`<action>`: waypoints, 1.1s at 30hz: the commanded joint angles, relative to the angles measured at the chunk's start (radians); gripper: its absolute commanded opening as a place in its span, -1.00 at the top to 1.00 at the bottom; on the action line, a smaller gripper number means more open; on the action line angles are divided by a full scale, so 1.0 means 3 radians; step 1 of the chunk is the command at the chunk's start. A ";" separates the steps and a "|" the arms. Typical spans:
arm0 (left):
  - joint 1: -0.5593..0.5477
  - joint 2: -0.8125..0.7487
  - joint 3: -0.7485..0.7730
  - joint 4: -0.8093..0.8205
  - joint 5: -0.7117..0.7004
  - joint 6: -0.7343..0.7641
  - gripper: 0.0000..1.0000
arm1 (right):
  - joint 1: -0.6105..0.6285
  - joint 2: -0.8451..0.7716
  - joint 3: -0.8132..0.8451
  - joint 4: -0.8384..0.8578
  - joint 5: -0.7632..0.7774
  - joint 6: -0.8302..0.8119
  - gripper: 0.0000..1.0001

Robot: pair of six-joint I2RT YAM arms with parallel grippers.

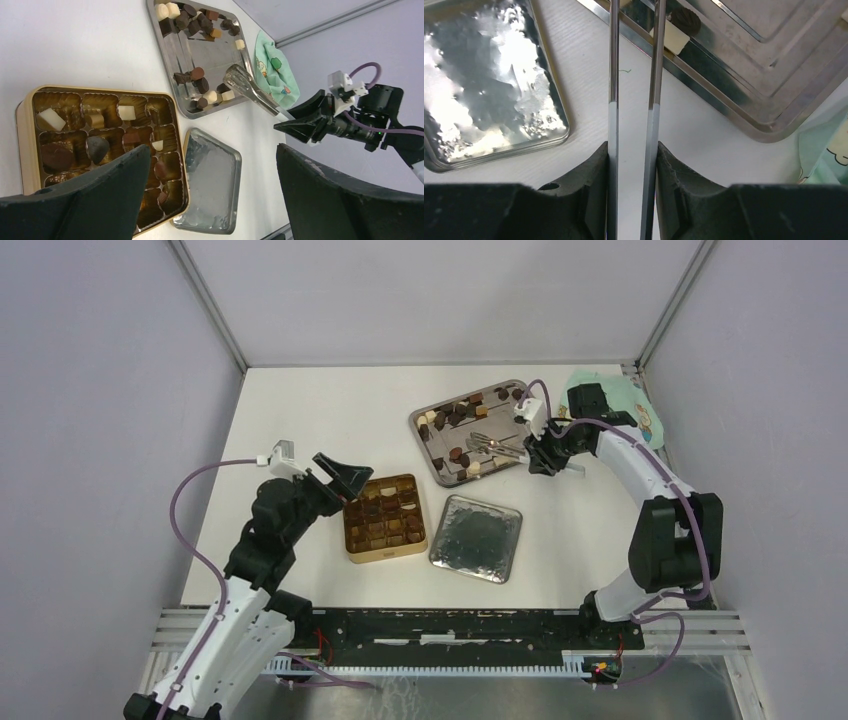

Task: Pack the chocolate
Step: Pick up the fake chocolate from the plate.

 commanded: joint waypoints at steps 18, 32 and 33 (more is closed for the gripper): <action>0.0003 0.0052 0.0021 -0.0014 -0.0062 -0.0018 -0.99 | 0.0037 0.0117 0.0103 -0.0126 0.0207 -0.0136 0.09; 0.0002 0.0088 -0.0004 0.0024 -0.0057 -0.0025 -0.98 | 0.0067 0.0144 0.0022 -0.0229 0.0242 -0.0187 0.05; 0.0002 0.0083 -0.0007 0.0026 -0.0057 -0.0025 -0.98 | 0.0073 0.0146 0.0021 -0.0234 0.0261 -0.0187 0.05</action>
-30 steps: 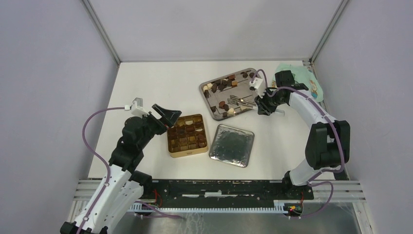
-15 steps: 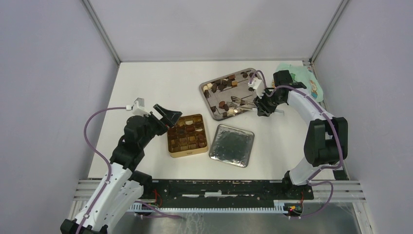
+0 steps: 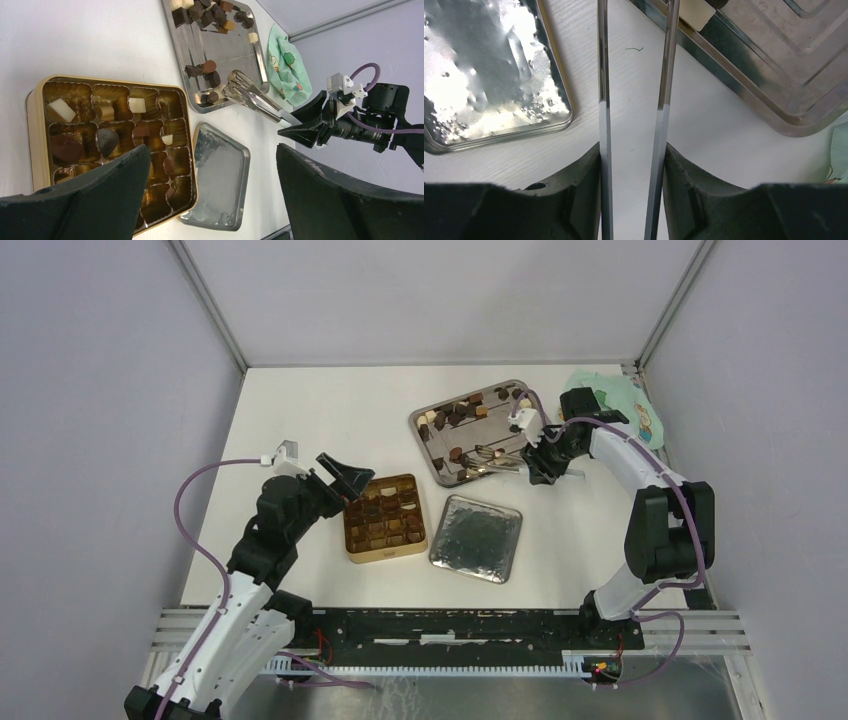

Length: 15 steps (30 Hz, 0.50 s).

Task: Pack the chocolate
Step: Pick up the fake chocolate from the plate.

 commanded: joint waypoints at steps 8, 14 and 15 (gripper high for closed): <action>0.0001 -0.0038 -0.0027 0.0091 -0.0015 -0.0032 -0.98 | 0.0085 -0.0011 0.0033 0.0014 0.0194 -0.0002 0.08; 0.0002 -0.0065 -0.0035 0.0058 -0.0031 -0.0027 -0.98 | 0.0109 0.0022 0.0059 0.0049 0.0387 0.0027 0.16; 0.0001 -0.0067 -0.0037 0.0051 -0.0031 -0.0027 -0.97 | 0.0106 0.0020 0.0064 0.0048 0.0401 0.0029 0.16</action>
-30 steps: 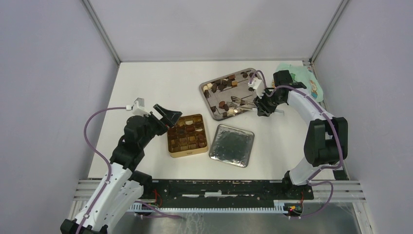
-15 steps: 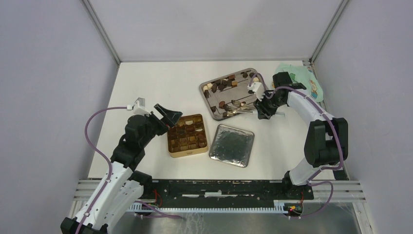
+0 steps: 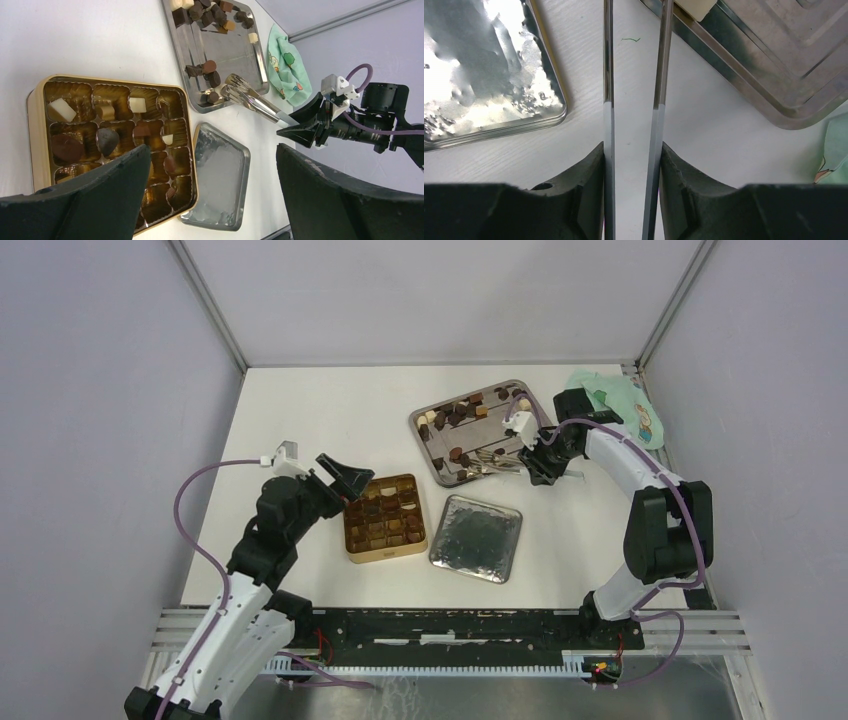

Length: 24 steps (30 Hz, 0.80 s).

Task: Pack the chocolate
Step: Pick up the fake chocolate from the plate.

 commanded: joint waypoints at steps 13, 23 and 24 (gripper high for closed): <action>0.0004 -0.0101 -0.0043 0.0015 -0.0049 -0.0022 -0.98 | 0.0030 0.0029 0.0059 0.0077 0.0184 0.0027 0.24; 0.0004 -0.0028 0.0039 -0.0365 -0.0176 0.0074 -0.97 | 0.0029 -0.0044 0.0098 0.0166 0.0087 0.0067 0.82; 0.0003 0.0026 0.0083 -0.0489 -0.0266 0.0117 -0.97 | 0.0024 -0.0053 0.0103 0.0172 0.0082 0.0068 0.87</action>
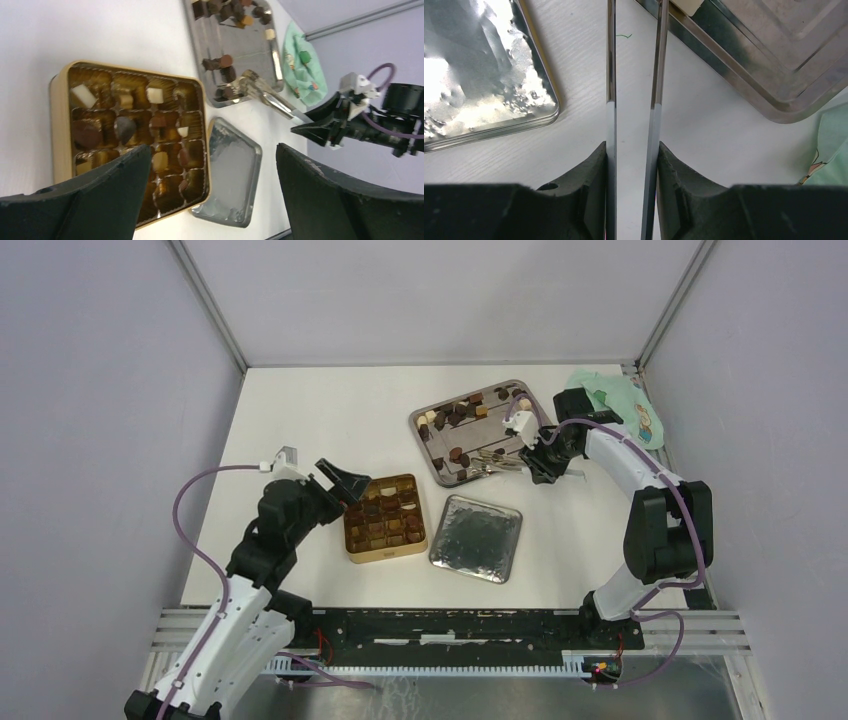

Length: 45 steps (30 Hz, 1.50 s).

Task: Pack the chocolate
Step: Pick up the fake chocolate from the plate.

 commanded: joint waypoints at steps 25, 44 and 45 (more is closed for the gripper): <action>0.0182 0.2358 0.1278 -0.0888 -0.0757 0.1445 0.05 | -0.0042 -0.0257 0.0028 0.0319 -0.0414 0.0147 1.00; 0.0321 0.2997 0.1313 -0.0598 -0.0503 0.1616 0.96 | -0.0048 -0.0379 0.0060 0.0271 -0.0639 0.0181 1.00; 0.0317 0.2966 0.1313 -0.0581 -0.0511 0.1618 0.96 | -0.0047 -0.0385 0.0057 0.0263 -0.0653 0.0183 1.00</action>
